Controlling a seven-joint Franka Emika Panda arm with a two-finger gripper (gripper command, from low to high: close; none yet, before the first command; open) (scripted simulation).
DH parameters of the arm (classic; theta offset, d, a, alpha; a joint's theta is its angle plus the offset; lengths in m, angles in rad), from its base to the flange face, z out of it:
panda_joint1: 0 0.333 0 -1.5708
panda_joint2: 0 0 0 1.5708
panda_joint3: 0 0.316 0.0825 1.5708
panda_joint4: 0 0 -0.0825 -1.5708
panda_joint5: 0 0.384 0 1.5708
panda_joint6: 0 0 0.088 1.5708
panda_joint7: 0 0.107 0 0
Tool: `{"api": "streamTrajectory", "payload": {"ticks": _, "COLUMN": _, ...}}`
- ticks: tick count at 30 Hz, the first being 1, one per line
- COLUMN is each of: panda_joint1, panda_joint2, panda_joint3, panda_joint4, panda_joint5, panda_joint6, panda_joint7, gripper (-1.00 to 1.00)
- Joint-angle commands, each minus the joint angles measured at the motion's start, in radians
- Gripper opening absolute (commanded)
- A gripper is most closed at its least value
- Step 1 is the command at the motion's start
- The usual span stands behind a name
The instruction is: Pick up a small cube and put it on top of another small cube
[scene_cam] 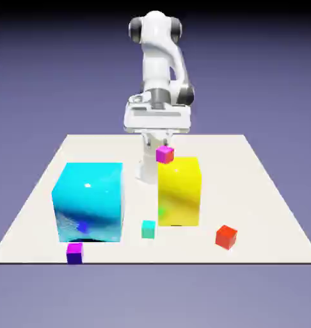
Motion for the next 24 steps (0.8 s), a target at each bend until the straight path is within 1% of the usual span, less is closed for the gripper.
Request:
{"api": "streamTrajectory", "payload": {"ticks": 1, "panda_joint1": -0.002, "panda_joint2": 0.032, "panda_joint3": 0.029, "panda_joint4": 0.017, "panda_joint5": -0.044, "panda_joint6": -0.034, "panda_joint7": -0.011, "gripper": 0.00}}
{"api": "streamTrajectory", "payload": {"ticks": 15, "panda_joint1": -0.025, "panda_joint2": 0.478, "panda_joint3": 0.441, "panda_joint4": 0.257, "panda_joint5": -0.652, "panda_joint6": -0.504, "panda_joint7": -0.168, "gripper": 0.00}}
{"api": "streamTrajectory", "payload": {"ticks": 24, "panda_joint1": -0.097, "panda_joint2": 0.792, "panda_joint3": 0.678, "panda_joint4": 0.374, "panda_joint5": -1.044, "panda_joint6": -0.789, "panda_joint7": -0.304, "gripper": 0.00}}
